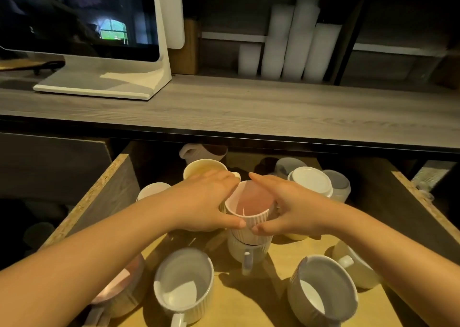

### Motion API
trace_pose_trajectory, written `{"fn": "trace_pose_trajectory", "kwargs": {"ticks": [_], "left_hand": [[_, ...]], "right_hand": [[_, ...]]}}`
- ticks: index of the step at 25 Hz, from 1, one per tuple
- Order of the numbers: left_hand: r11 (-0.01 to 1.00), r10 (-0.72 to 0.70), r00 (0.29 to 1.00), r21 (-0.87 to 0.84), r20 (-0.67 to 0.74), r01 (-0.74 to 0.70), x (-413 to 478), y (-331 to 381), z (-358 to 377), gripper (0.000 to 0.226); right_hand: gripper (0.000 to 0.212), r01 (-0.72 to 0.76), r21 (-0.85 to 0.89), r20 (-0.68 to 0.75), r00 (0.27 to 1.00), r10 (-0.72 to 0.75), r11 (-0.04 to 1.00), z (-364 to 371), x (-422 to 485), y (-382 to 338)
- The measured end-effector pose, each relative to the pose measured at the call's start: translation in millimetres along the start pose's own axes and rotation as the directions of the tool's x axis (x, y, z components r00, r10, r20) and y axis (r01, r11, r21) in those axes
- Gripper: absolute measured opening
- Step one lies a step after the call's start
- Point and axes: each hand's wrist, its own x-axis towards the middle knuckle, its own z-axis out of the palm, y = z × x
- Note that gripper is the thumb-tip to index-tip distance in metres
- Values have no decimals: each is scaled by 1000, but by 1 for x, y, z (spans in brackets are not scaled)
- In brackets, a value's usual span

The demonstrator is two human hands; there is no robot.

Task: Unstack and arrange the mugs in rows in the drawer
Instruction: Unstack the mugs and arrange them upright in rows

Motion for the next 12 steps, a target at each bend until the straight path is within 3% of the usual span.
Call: {"fn": "trace_pose_trajectory", "kwargs": {"ticks": [8,12], "left_hand": [[997,48,995,-62,-84,-53,2,-5,3,71],[969,56,978,-227,-201,-102,4,0,0,75]], "right_hand": [[83,26,23,-160,987,-22,999,6,-2,-6],[88,28,155,-268,963,15,987,-8,-8,0]]}}
